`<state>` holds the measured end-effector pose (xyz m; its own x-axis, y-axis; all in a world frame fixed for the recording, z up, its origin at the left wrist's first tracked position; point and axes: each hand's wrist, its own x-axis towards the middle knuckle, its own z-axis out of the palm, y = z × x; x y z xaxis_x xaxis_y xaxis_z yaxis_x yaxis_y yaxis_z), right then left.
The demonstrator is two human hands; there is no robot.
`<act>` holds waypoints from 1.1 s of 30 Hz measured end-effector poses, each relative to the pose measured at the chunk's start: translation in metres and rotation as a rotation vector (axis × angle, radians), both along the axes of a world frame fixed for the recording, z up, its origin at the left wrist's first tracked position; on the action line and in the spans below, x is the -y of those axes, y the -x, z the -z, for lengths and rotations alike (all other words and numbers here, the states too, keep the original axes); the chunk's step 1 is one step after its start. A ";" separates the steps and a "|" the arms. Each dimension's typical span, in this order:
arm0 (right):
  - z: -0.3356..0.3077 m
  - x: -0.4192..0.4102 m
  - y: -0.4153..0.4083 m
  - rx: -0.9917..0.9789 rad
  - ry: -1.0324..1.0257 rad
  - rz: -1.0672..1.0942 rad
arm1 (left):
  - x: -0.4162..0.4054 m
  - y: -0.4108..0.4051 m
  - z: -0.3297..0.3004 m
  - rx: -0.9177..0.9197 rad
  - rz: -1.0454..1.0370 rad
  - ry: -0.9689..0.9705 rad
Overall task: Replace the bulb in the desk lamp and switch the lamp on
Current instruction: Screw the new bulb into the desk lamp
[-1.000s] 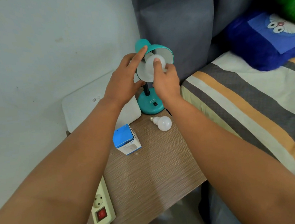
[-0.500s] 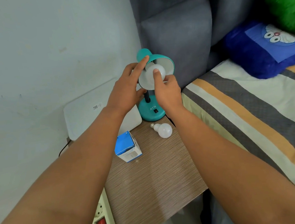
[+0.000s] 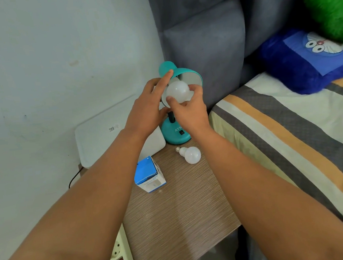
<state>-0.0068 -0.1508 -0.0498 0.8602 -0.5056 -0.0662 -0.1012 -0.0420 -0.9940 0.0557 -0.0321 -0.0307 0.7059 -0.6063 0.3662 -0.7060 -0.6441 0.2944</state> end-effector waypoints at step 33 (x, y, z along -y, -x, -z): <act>0.000 -0.008 -0.001 0.100 0.086 0.074 | 0.001 0.001 0.002 -0.020 0.011 0.030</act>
